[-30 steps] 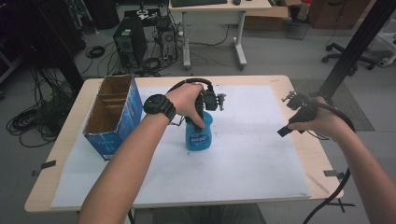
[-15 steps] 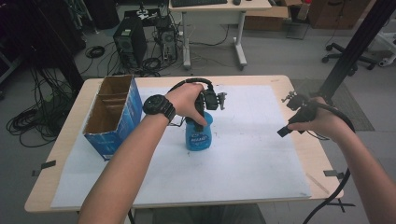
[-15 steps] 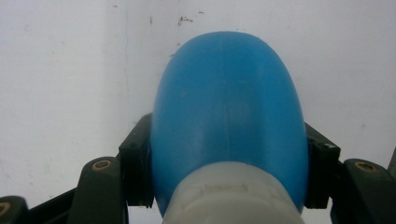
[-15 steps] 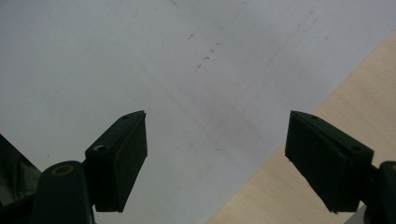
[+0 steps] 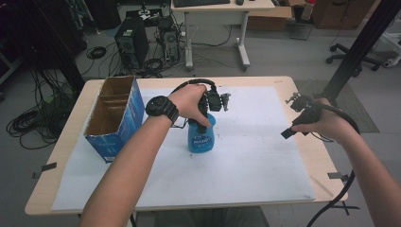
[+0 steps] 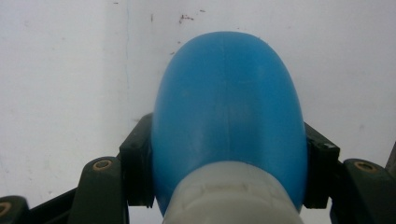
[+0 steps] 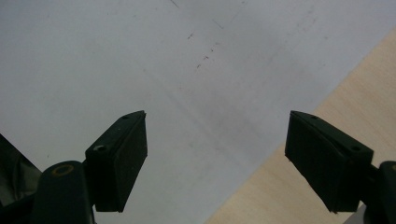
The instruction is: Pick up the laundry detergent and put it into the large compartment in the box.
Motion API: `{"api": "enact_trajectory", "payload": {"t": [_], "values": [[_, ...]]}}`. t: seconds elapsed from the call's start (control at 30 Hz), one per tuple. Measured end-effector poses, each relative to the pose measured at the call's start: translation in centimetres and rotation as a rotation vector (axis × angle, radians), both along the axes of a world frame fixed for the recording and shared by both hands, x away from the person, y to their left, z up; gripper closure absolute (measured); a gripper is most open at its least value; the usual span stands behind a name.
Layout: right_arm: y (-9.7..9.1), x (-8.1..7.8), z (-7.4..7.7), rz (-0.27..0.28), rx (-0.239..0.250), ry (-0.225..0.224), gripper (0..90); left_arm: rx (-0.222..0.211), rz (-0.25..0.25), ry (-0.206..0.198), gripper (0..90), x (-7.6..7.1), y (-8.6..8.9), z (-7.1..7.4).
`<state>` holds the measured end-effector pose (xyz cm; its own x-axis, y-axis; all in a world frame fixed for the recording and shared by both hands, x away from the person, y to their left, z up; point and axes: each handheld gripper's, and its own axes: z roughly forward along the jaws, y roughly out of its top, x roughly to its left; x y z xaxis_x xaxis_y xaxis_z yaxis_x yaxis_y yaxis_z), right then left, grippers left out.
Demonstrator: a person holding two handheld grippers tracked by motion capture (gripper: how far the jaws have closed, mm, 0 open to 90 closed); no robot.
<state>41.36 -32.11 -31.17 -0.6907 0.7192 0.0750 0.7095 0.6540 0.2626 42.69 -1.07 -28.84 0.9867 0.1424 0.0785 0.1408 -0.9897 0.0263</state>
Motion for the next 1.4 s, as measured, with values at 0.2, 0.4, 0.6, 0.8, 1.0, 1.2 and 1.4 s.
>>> {"api": "enact_trajectory", "payload": {"t": [0.2,0.4,0.6,0.8,1.0,1.2,1.4], "values": [[-0.1,0.0,-0.1,0.000,-0.001,-0.001,21.6,-0.012,0.012,-0.010,37.4,0.0,0.1,0.4],[-0.1,0.1,-0.1,0.001,-0.001,0.000,21.6,-0.016,0.016,-0.003,37.4,0.0,0.2,1.0],[0.0,0.1,0.2,0.002,-0.002,-0.002,21.6,-0.024,0.024,-0.008,37.4,-0.1,0.3,2.3],[0.0,0.0,0.4,0.001,-0.002,-0.002,21.4,-0.028,0.025,-0.009,37.4,-0.2,0.4,3.4],[0.0,-0.1,0.5,0.005,-0.004,0.002,20.9,-0.030,0.027,-0.035,37.4,-0.4,0.3,4.6],[0.1,-0.1,0.3,0.008,-0.008,0.005,20.6,-0.036,0.028,-0.028,37.4,-0.4,0.3,5.3],[0.0,-0.1,0.2,0.008,-0.004,0.009,20.5,-0.034,0.034,-0.032,37.4,-0.4,0.3,6.1]]}}
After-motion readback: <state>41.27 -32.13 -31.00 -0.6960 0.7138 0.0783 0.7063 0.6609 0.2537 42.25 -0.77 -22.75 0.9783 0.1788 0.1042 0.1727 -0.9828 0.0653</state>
